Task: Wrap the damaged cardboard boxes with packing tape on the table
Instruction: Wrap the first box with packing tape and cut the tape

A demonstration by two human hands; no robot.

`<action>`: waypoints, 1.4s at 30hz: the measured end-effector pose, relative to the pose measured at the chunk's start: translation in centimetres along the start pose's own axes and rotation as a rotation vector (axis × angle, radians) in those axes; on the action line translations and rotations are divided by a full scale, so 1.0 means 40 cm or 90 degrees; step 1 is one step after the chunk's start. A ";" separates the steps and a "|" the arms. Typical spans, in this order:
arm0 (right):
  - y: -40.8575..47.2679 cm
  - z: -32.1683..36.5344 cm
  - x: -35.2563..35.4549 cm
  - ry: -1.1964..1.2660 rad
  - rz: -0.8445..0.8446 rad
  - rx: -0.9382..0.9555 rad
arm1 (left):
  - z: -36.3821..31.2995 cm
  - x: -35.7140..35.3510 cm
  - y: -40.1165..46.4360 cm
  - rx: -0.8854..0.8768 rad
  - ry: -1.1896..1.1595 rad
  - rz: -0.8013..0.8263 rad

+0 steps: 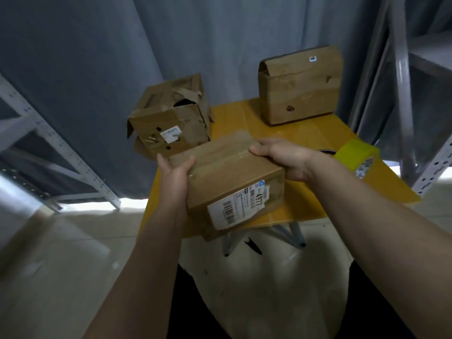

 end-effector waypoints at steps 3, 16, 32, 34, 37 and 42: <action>-0.015 -0.045 -0.005 0.104 -0.006 -0.052 | 0.053 -0.006 0.005 0.141 -0.125 0.054; -0.102 0.235 -0.075 -0.409 0.007 0.359 | 0.032 -0.055 0.043 0.164 -0.404 0.309; -0.072 0.062 0.018 -0.090 -0.131 0.268 | 0.029 -0.050 0.046 0.038 -0.258 0.192; -0.076 0.039 0.040 -0.024 -0.132 0.256 | 0.007 -0.054 0.039 -0.029 -0.227 0.199; -0.086 0.043 0.045 -0.064 -0.120 0.279 | -0.013 -0.060 0.033 -0.022 -0.258 0.231; -0.092 0.086 0.014 -0.118 -0.049 0.318 | -0.020 -0.073 0.029 0.025 -0.261 0.312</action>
Point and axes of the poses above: each hand's wrist, its own y-axis towards the middle knuckle, its own x-axis out of the back of the hand, z = x × y, the point moved 8 cm from there along y, towards the middle knuckle, and after that the axes turned 13 degrees about x, right-handed, at the moved point
